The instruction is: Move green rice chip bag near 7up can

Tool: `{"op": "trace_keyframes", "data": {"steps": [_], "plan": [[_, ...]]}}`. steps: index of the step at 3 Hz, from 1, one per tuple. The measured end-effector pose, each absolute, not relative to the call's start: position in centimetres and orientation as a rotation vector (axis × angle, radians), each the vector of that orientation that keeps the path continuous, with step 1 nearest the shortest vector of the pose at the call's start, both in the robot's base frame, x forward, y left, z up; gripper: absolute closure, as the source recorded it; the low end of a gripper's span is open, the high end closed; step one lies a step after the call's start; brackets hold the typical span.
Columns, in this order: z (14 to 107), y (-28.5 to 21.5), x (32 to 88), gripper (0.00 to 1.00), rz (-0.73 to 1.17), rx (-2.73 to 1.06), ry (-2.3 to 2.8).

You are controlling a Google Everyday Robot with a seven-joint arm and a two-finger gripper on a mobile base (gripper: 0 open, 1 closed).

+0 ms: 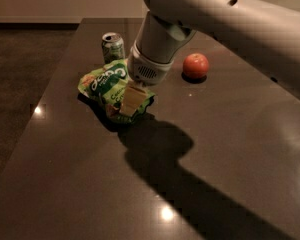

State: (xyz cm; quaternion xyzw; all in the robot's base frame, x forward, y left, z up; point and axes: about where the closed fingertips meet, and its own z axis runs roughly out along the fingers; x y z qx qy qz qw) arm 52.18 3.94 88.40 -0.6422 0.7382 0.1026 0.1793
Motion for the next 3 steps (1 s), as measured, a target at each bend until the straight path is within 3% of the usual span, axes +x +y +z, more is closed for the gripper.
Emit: {"op": "trace_keyframes", "data": {"steps": [1,2,3], "plan": [[88.4,3.73,52.56,0.12,0.275,-1.805,2.101],[88.48,3.36,52.96,0.0,0.256,-1.787,2.117],[88.48,3.36,52.95,0.0,0.256,-1.788,2.117]]}}
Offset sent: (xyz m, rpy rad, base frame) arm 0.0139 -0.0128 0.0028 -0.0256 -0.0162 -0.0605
